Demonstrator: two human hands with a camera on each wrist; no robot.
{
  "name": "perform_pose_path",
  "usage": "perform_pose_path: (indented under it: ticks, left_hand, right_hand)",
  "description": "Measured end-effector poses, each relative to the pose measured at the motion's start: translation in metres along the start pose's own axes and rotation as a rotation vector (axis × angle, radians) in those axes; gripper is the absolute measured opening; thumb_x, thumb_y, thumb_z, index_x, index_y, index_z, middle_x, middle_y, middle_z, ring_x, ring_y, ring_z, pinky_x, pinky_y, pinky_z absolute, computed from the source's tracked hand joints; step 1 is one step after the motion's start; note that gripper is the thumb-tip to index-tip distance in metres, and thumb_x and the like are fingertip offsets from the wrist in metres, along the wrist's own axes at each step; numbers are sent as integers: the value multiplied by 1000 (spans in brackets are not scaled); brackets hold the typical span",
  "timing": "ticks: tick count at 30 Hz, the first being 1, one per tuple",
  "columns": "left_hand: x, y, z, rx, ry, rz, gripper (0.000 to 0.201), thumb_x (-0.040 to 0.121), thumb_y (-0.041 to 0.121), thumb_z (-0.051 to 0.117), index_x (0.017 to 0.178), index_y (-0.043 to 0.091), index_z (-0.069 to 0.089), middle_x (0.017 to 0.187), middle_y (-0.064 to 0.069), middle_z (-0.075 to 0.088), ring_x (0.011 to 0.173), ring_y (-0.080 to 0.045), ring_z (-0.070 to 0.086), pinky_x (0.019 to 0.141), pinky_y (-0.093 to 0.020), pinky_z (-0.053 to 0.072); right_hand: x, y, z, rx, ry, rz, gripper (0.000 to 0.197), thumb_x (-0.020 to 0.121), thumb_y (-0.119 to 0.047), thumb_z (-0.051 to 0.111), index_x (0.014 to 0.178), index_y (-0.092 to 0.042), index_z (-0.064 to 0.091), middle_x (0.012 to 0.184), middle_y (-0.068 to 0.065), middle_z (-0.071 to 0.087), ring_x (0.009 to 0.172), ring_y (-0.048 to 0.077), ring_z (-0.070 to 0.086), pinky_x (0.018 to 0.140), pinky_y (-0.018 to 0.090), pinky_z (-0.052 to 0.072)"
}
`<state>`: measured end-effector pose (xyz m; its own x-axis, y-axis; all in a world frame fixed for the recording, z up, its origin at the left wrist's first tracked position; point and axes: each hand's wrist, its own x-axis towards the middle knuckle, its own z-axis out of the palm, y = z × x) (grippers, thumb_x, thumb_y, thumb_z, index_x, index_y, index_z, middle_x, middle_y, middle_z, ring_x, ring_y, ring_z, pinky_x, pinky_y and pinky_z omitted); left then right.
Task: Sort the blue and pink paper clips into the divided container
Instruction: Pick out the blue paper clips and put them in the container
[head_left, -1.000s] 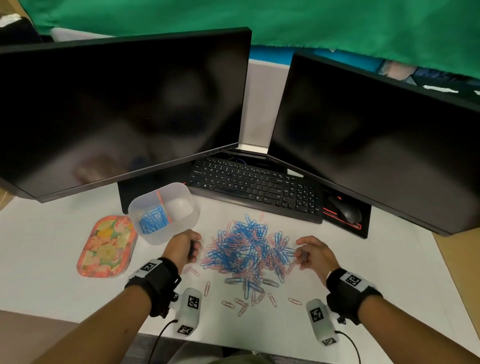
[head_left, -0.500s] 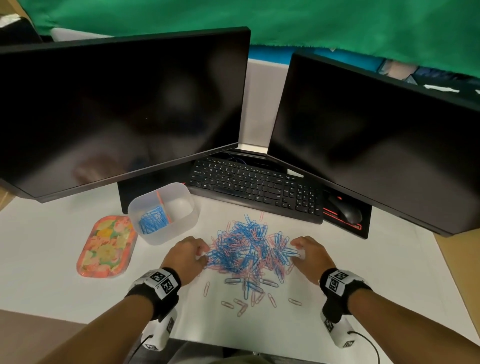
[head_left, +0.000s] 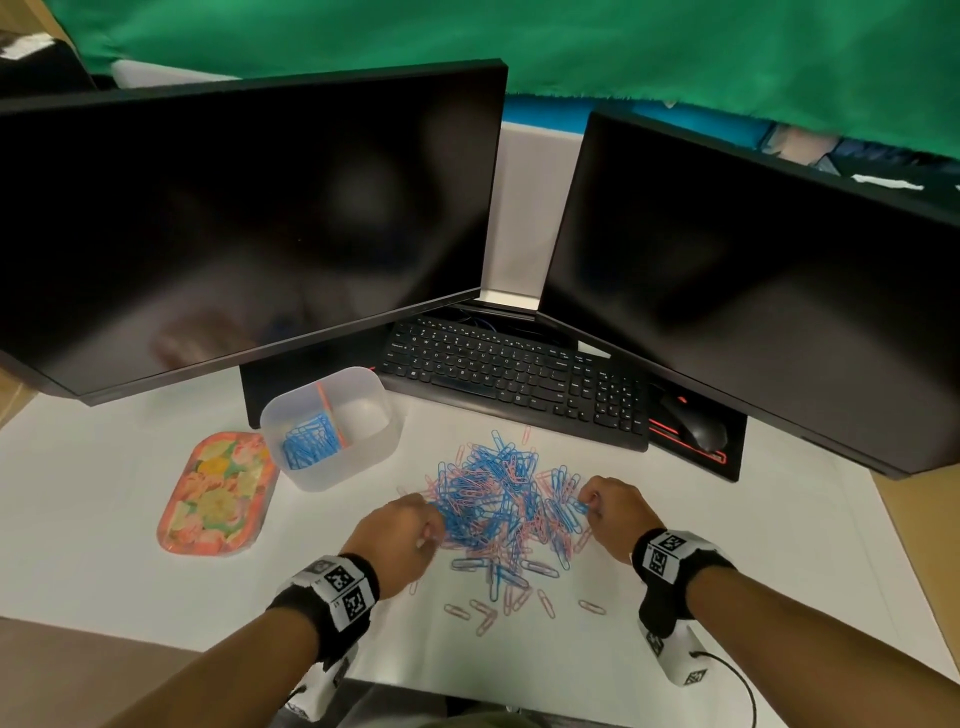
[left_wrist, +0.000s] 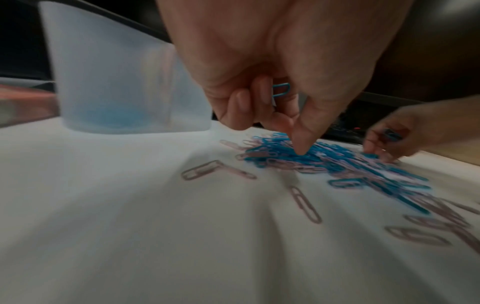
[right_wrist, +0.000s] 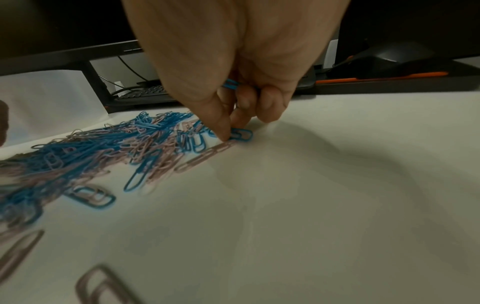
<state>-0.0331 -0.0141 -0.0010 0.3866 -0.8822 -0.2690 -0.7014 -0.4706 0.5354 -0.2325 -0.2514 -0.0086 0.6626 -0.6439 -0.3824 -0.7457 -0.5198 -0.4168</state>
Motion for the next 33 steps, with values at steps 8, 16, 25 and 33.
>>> perform_pose_path:
  ticks: [8, 16, 25, 33]
  left_hand:
    - [7, 31, 19, 256, -167, 97, 24, 92, 28, 45, 108, 25, 62, 114, 3, 53, 95, -23, 60, 83, -34, 50]
    - [7, 27, 19, 215, -186, 52, 14, 90, 21, 45, 95, 17, 57, 105, -1, 54, 89, -24, 60, 77, -35, 50]
    - [3, 19, 18, 241, -181, 5, 21, 89, 25, 46, 108, 21, 55, 113, 2, 52, 99, -24, 60, 80, -33, 48]
    - [11, 22, 16, 251, -175, -15, 14, 89, 18, 46, 94, 22, 59, 106, 2, 55, 89, -23, 61, 79, -36, 52]
  right_hand:
    - [-7, 3, 1, -49, -53, 39, 13, 94, -11, 48, 98, -11, 60, 102, 8, 61, 87, 17, 56, 72, 24, 45]
    - [-14, 7, 0, -58, -47, 43, 12, 94, -16, 49, 97, -12, 60, 100, 7, 60, 84, 14, 56, 61, 13, 40]
    - [-15, 5, -6, -42, -8, 19, 8, 95, -16, 48, 93, -14, 56, 95, 3, 58, 75, 7, 50, 56, 11, 35]
    - [-17, -1, -10, -3, 8, 10, 9, 94, -14, 50, 94, -11, 58, 98, 6, 62, 88, 17, 58, 66, 17, 42]
